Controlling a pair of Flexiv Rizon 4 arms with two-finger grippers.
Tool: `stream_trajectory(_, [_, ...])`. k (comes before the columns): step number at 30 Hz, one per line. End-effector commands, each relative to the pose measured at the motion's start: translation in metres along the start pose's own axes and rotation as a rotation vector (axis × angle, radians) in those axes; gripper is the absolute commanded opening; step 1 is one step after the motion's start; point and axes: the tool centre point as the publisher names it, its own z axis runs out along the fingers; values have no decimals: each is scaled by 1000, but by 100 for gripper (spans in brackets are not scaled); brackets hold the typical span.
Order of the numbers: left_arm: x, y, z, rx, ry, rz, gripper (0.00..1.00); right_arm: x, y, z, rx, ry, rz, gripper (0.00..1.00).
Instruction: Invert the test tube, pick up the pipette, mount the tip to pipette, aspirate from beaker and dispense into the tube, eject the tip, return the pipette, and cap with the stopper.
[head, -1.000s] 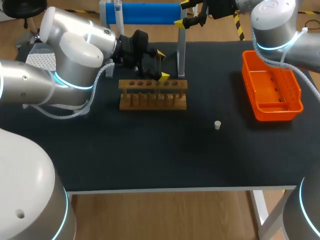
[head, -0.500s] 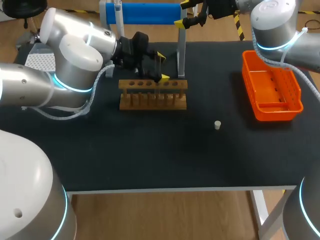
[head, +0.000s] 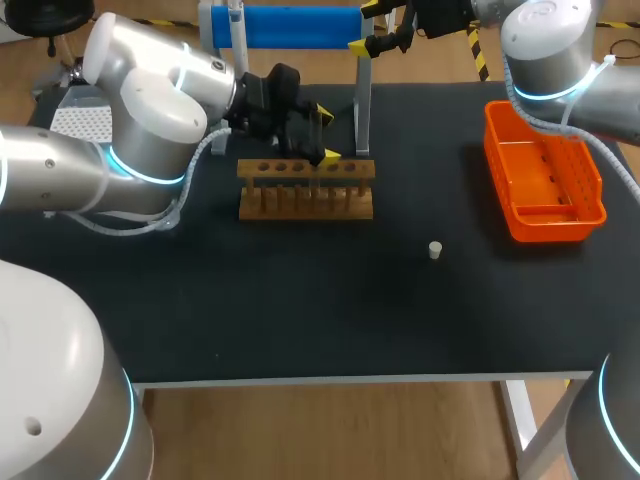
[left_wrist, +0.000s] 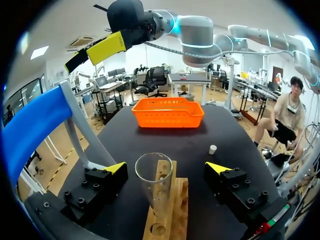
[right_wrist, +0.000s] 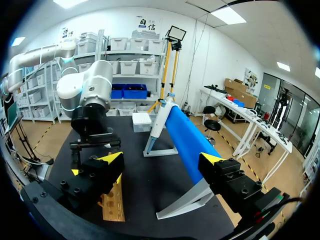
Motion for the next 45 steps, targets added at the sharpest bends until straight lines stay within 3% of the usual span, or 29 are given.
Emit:
stream_trajectory(1, [-1, 0, 0, -3, 4, -1, 100, -1, 1, -1, 5, 4, 1, 100])
stream_trajectory(7, [-1, 0, 0, -3, 4, -1, 100, 5, 0, -7, 12, 4, 0, 100])
stream_trajectory(10, [-1, 0, 0, -3, 4, -1, 100, 26, -9, -28, 51, 14, -37, 100])
stream_trajectory(19, [-1, 0, 0, -3, 4, -1, 100, 111, -54, -116, 81, -22, 14, 100])
stream_trajectory(25, [-1, 0, 0, -3, 4, -1, 100, 166, -90, -151, 96, -62, 74, 100])
stream_trajectory(33, [-1, 0, 0, -3, 4, -1, 100, 219, -125, -171, 89, -149, 134, 100])
stream_trajectory(38, [-1, 0, 0, -3, 4, -1, 100, 234, -144, -179, 93, -229, 139, 100])
stream_trajectory(45, [-1, 0, 0, -3, 4, -1, 100, 253, -168, -178, 135, -248, 150, 100])
